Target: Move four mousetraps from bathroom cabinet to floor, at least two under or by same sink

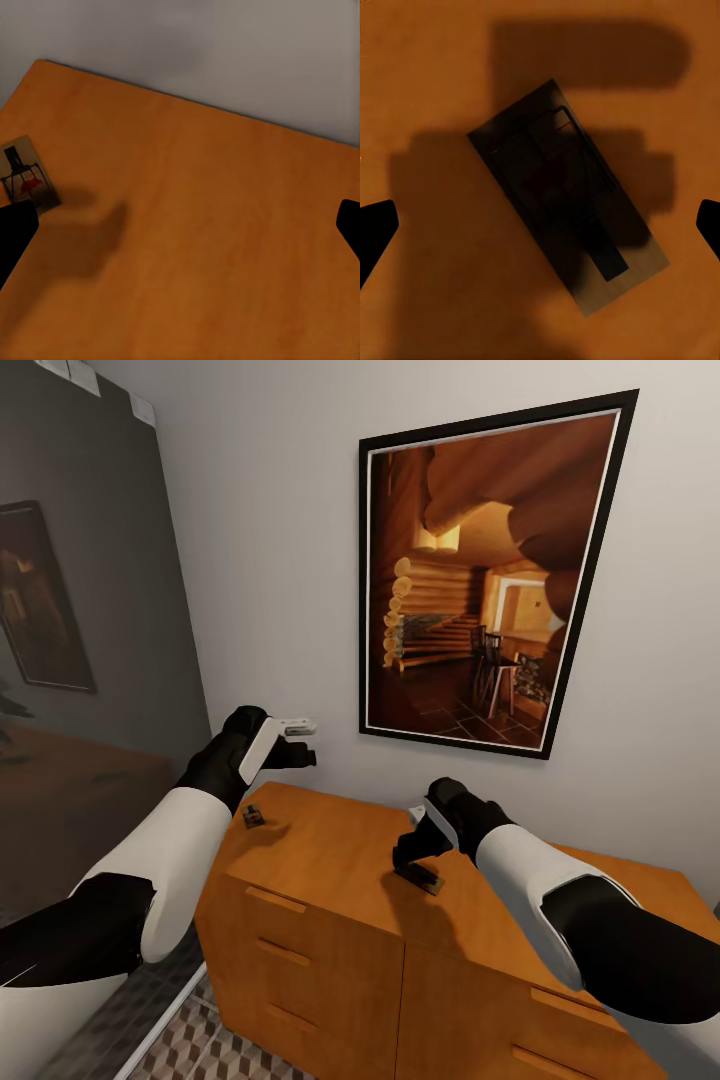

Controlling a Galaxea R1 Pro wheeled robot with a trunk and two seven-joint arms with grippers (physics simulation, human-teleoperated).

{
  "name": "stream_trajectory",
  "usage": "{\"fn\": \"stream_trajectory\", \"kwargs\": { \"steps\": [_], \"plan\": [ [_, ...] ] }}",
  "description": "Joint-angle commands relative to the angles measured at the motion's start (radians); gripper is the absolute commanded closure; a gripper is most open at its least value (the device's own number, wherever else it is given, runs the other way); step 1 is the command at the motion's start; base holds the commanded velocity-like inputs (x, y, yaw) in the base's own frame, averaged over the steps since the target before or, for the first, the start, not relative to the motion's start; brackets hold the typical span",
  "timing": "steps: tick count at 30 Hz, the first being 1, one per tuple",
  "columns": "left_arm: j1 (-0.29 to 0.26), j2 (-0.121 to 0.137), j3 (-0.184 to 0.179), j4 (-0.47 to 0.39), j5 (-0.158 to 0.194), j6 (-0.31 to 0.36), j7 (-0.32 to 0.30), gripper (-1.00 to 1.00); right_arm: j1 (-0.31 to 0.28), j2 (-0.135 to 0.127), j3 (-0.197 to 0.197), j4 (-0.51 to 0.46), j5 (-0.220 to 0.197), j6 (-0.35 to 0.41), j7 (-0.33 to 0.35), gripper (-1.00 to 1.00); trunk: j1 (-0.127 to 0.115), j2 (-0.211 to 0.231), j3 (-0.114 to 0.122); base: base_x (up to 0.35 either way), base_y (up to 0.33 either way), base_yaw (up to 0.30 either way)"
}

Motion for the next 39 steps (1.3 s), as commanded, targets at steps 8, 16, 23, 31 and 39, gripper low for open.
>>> {"fn": "stream_trajectory", "kwargs": {
  "steps": [8,16,23,31,39],
  "plan": [
    [-0.001,0.0,-0.003,-0.001,0.011,0.003,0.01,-1.0,-0.001,-0.001,0.008,-0.001,-0.01,0.003,0.0,-1.0,0.0,-0.001,-0.001,0.0,0.0,0.0],
    [-0.001,0.0,-0.004,-0.001,0.01,0.004,0.01,-1.0,-0.001,-0.001,0.008,-0.001,-0.011,0.003,0.0,-1.0,0.0,-0.001,-0.001,0.0,0.0,0.0],
    [-0.001,0.0,-0.004,-0.001,0.009,0.004,0.011,-1.0,-0.001,-0.002,0.007,-0.001,-0.011,0.003,0.0,-1.0,0.0,-0.001,-0.001,0.0,0.0,0.0],
    [-0.001,-0.001,-0.004,0.005,0.009,0.005,0.011,-1.0,-0.001,-0.015,-0.001,-0.001,-0.012,0.002,-0.001,-1.0,0.0,-0.001,-0.001,0.0,0.0,0.0],
    [-0.001,-0.006,-0.005,0.025,0.008,0.005,0.011,-1.0,-0.001,-0.033,-0.039,-0.001,-0.013,0.002,0.001,-1.0,0.0,-0.001,-0.001,0.0,0.0,0.0]
  ]
}}
